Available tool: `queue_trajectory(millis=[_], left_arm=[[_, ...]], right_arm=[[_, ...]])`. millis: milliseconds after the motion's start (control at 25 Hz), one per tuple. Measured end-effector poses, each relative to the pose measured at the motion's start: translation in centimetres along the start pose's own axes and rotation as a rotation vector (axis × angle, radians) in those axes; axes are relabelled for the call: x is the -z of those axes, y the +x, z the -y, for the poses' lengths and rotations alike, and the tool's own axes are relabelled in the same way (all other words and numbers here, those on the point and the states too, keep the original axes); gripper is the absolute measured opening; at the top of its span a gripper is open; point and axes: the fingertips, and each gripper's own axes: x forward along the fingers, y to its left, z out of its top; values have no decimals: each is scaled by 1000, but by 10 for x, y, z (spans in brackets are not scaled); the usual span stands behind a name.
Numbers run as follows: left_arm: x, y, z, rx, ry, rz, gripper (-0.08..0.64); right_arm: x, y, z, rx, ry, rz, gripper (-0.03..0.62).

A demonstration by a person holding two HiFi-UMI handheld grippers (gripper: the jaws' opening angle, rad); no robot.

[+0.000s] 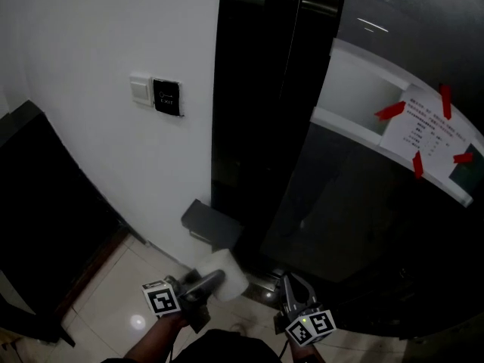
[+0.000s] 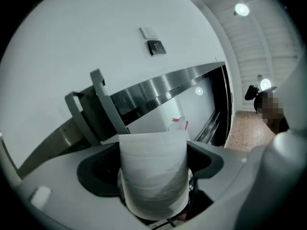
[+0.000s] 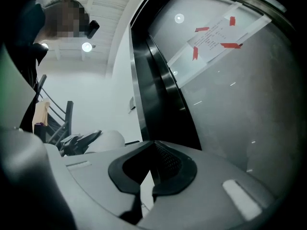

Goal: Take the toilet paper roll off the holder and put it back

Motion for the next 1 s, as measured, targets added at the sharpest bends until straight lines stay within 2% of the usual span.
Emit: queue_trajectory(millis=[120,360,680,920,1000], left_arm=[[-20,-19,6,-31,117,28,420],[-56,-59,2,-123,252,103,420],[-70,-82,19,-155,386,161,420],[-79,-94,25,-202,477,200,420],[-83,-97,26,-212,486,217,420]], right_arm=[[3,4,-8,-18,16,-3,14],[5,14,-19,-54,-6,-19,14],[4,31,-40,-126,-27,-34,14],[6,34,-42,-139,-27,-41,14],[8,35,-41,-137,-19,-39,14]])
